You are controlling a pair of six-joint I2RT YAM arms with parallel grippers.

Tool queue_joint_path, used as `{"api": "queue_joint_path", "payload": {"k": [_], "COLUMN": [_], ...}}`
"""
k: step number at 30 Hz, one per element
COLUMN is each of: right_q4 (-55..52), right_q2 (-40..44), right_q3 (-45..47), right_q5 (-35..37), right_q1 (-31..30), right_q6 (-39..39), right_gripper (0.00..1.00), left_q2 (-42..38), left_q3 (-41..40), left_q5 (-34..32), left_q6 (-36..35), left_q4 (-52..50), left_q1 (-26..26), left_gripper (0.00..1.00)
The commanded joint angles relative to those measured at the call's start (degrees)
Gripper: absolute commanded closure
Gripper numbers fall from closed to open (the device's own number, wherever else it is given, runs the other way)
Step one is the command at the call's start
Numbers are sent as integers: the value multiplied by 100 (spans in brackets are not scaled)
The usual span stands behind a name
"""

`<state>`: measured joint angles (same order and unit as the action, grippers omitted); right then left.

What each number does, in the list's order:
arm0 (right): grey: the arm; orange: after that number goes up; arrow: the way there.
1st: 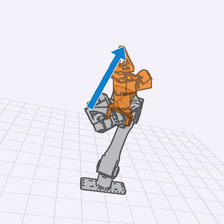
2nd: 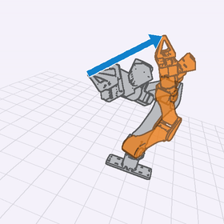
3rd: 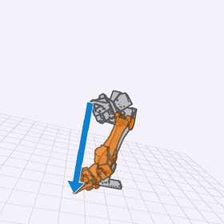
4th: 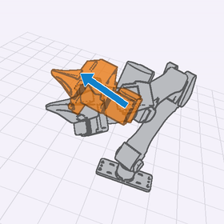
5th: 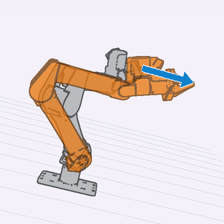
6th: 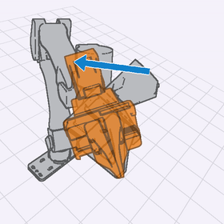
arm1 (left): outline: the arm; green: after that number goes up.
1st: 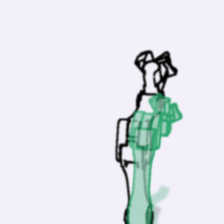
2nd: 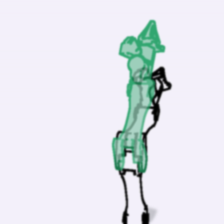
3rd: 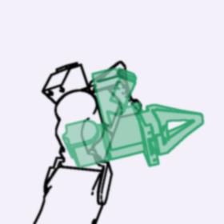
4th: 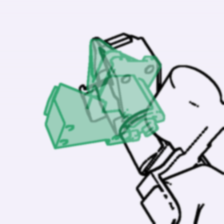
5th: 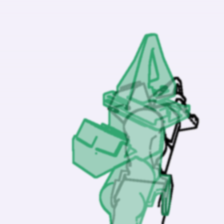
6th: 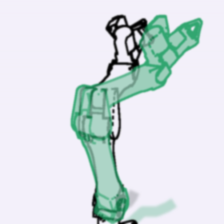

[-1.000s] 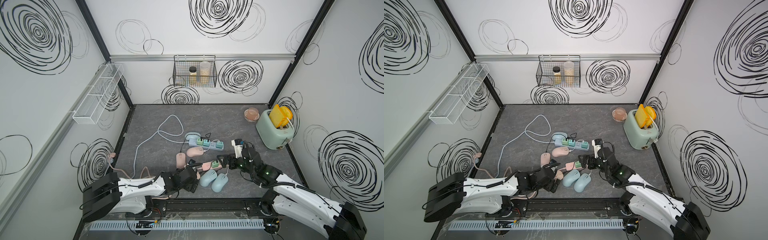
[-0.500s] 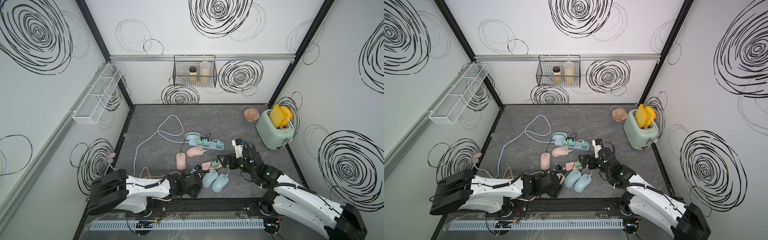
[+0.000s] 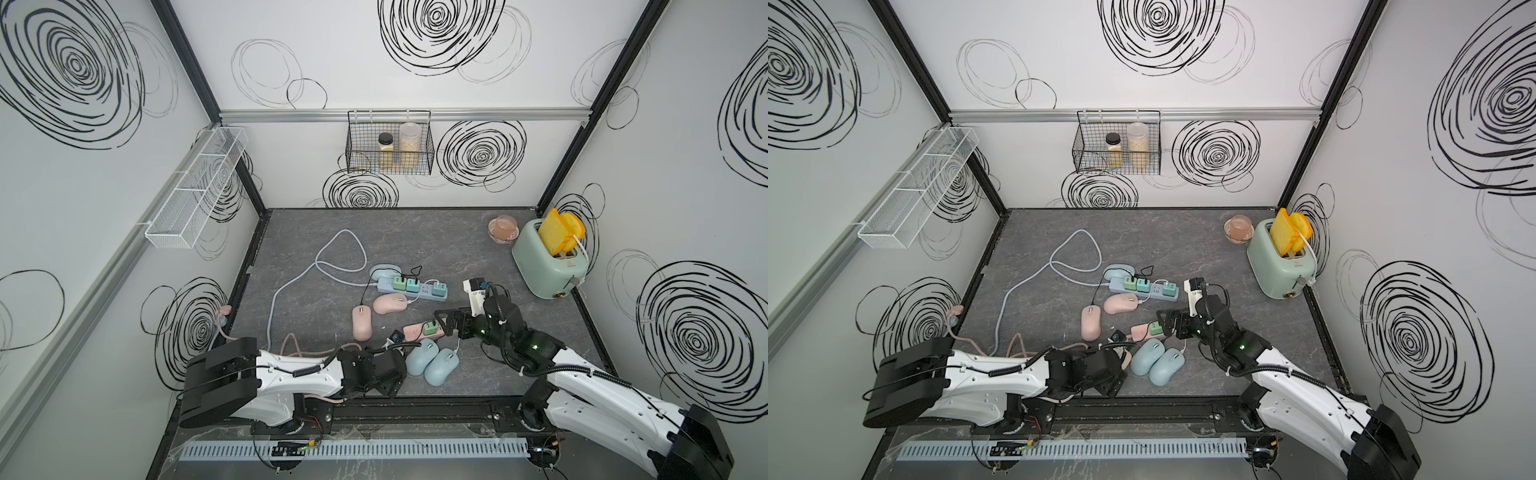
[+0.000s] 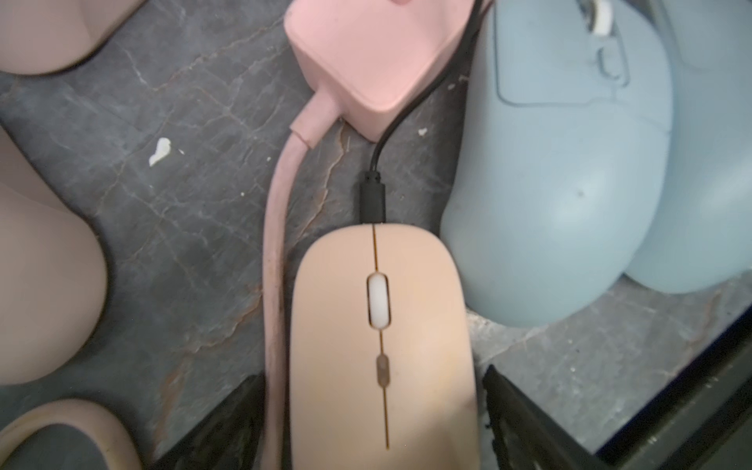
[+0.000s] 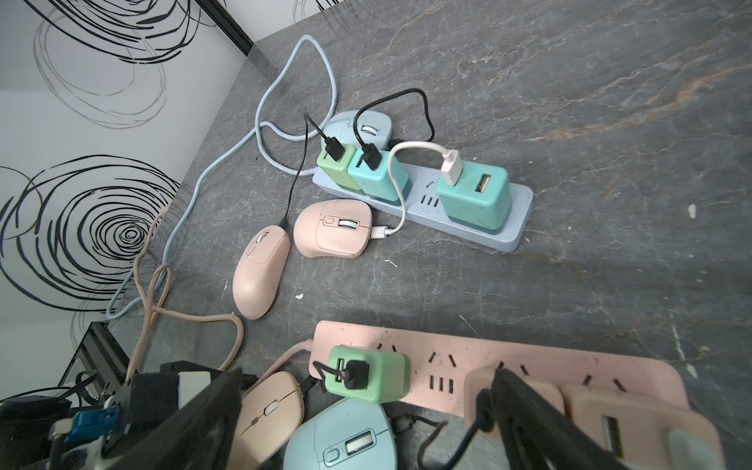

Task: Unplug the wireless mouse
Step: Pick up the mouse from the center of the board.

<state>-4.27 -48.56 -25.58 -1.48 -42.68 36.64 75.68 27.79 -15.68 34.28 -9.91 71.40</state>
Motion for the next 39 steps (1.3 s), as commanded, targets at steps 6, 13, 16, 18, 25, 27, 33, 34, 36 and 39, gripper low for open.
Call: {"api": "queue_joint_path", "payload": {"k": [6, 13, 16, 18, 25, 27, 33, 34, 36, 39], "right_q4": [161, 140, 154, 185, 208, 199, 250, 295, 513, 1028], "right_q2": [-204, -286, -292, -302, -277, -260, -223, -212, -145, 65], "right_q3": [-31, -97, -92, -64, -52, -52, -35, -25, 28, 201], "right_q5": [-115, -127, -125, -134, -166, -169, -354, -435, -720, -1060], "right_q1": [-14, -13, -13, -13, -13, -15, -21, -21, -48, -149], "right_q6": [115, 124, 135, 137, 159, 167, 292, 321, 412, 667], "right_gripper": [2, 2, 2, 2, 2, 2, 2, 1, 3, 16], "left_q2": [228, 467, 311, 213, -108, -260, -777, -860, -1049, -1219], "left_q3": [74, 288, 314, 352, 396, 387, 354, 339, 278, 178], "left_q5": [-19, -374, -539, -660, -741, -696, -582, -552, -435, -323], "left_q6": [-52, -9, -33, -51, -140, -132, -106, -110, -132, -116], "left_q4": [74, -132, -216, -282, -345, -349, -340, -317, -232, -160], "left_q1": [141, 304, 305, 267, 99, 53, -108, -110, -114, -118], "left_gripper": [14, 22, 29, 31, 40, 40, 41, 41, 42, 42]}}
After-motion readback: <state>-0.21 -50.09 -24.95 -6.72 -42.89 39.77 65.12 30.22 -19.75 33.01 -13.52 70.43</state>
